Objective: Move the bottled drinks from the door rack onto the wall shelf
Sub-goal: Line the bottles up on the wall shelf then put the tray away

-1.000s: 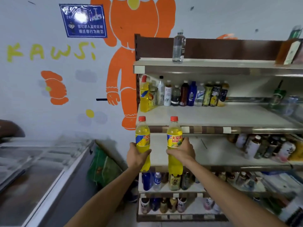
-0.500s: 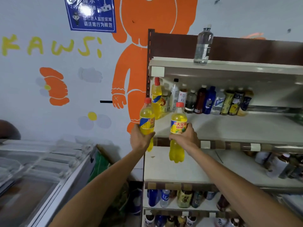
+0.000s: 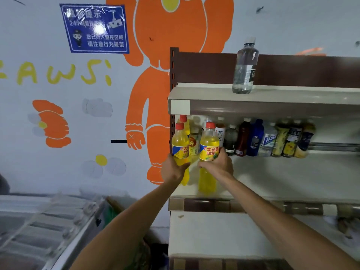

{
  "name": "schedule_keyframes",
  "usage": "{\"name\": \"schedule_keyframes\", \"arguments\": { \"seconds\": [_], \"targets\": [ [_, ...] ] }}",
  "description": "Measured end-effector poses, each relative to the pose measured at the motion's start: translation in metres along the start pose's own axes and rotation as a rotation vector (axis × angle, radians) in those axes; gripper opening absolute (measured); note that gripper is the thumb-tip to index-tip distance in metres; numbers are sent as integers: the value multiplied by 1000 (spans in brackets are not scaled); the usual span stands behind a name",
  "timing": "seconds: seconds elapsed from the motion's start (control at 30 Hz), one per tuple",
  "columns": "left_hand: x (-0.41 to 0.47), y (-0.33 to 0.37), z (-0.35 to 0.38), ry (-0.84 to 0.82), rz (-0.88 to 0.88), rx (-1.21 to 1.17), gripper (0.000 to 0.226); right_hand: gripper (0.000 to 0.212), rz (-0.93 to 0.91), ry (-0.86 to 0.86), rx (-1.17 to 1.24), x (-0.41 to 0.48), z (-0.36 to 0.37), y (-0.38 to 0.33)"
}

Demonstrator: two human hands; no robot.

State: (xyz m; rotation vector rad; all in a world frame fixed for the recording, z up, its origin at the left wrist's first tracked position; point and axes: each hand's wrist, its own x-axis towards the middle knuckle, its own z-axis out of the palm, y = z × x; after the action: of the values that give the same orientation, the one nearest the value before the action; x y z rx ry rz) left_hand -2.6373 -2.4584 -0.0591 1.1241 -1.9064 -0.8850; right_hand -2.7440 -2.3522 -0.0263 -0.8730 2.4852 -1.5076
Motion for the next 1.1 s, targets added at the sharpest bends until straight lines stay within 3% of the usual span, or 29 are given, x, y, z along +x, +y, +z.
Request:
{"name": "schedule_keyframes", "arguments": {
  "seconds": [0.23, 0.43, 0.83, 1.0, 1.1],
  "targets": [
    [29, -15, 22, -29, 59, 23, 56, 86, 60, 65, -17, 30, 12, 5],
    [58, -14, 32, -103, 84, 101, 56, 81, 78, 94, -6, 45, 24, 4],
    [68, -25, 41, -88, 108, 65, 54, 83, 73, 106, 0, 46, 38, 5],
    [77, -28, 31, -192, 83, 45, 70, 82, 47, 51, 49, 38, 50, -2],
    [81, -30, 18, -298, 23, 222, 87, 80, 34, -5, 21, 33, 63, -7]
  ]
}}
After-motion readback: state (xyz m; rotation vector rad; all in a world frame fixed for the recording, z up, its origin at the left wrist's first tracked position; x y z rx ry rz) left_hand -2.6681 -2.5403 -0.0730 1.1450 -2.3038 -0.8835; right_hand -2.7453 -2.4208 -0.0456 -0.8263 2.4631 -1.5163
